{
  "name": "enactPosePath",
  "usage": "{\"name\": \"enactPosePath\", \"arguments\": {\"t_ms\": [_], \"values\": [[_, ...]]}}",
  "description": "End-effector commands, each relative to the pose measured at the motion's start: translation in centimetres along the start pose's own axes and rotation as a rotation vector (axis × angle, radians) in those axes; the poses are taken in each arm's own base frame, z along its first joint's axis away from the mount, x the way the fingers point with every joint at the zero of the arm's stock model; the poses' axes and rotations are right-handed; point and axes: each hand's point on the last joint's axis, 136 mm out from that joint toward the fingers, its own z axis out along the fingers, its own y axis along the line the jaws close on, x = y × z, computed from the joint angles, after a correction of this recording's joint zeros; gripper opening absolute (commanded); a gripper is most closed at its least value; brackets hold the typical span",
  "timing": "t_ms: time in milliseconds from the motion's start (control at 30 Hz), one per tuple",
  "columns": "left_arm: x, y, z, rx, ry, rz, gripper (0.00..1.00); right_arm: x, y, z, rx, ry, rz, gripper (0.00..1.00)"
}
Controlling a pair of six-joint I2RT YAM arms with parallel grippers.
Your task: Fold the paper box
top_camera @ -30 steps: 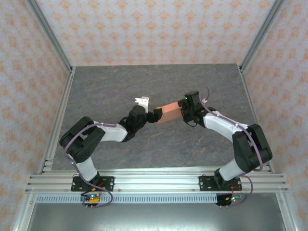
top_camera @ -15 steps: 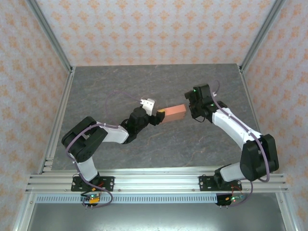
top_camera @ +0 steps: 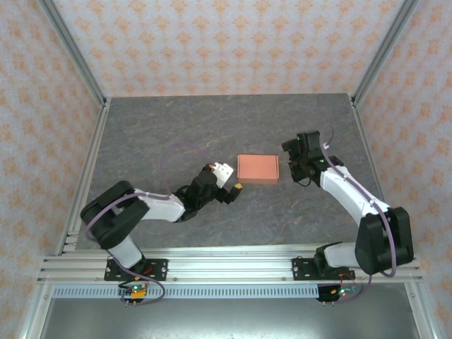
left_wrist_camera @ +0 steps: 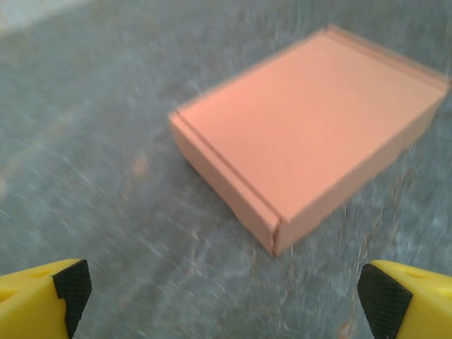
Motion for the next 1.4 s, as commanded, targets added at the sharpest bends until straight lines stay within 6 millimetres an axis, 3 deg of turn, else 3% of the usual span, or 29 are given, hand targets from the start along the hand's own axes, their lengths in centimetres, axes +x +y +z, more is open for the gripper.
{"name": "enactPosePath", "arguments": {"t_ms": [0,100,200,267,367,467,567,633,700,767,933,1000,1033,1167,1367], "values": [[-6.4,2.6,-2.8,-0.12,-0.124,0.036,1.0,-3.9,3.4,-3.3,-0.134,-0.242,-0.316,0.92],[-9.7,5.6,-5.5,-0.216,-0.185,0.003,1.0,-6.9,4.9,-7.7,-0.151,-0.473,-0.562,0.99],[-11.0,10.4,-8.4,-0.314,-0.212,-0.089,1.0,-8.3,6.5,-11.7,-0.225,-0.666,-0.742,0.99],[-10.5,14.4,-10.8,-0.431,-0.217,-0.18,1.0,-8.7,6.7,-13.7,-0.25,-0.772,-0.826,0.99],[-6.8,20.0,-14.0,-0.664,-0.115,-0.291,1.0,-10.2,4.3,-14.5,-0.127,-0.879,-0.853,0.99],[-1.3,23.7,-16.2,-0.841,0.027,-0.398,1.0,-9.7,2.4,-12.2,-0.077,-0.864,-0.957,0.99],[3.0,24.6,-15.7,-0.837,0.055,-0.464,1.0,-10.6,-0.5,-10.3,0.045,-0.886,-0.922,0.99],[3.4,25.2,-15.6,-0.851,0.081,-0.455,1.0,-11.2,-2.3,-8.9,0.132,-0.905,-0.91,0.99],[3.1,25.3,-14.0,-0.802,0.067,-0.376,1.0,-11.2,-3.1,-7.1,0.147,-0.913,-0.922,0.99],[4.1,25.8,-12.9,-0.795,0.114,-0.385,1.0,-11.5,-3.7,-5.7,0.114,-0.903,-0.896,0.99],[5.5,25.6,-10.3,-0.698,0.085,-0.344,1.0,-12.3,-4.0,-1.1,0.086,-0.762,-0.894,1.0],[5.4,26.2,-9.8,-0.716,0.075,-0.299,1.0,-12.8,-4.4,-0.4,0.08,-0.719,-0.871,0.99],[5.0,26.4,-9.3,-0.681,0.048,-0.285,1.0,-12.5,-4.3,0.2,0.048,-0.678,-0.884,0.99],[7.0,26.9,-8.8,-0.645,0.013,-0.349,1.0,-11.4,-5.1,3.6,0.023,-0.6,-0.936,0.99],[7.8,27.6,-8.9,-0.68,0.011,-0.375,1.0,-11.8,-5.7,4.5,0.041,-0.595,-0.916,0.99]]}}
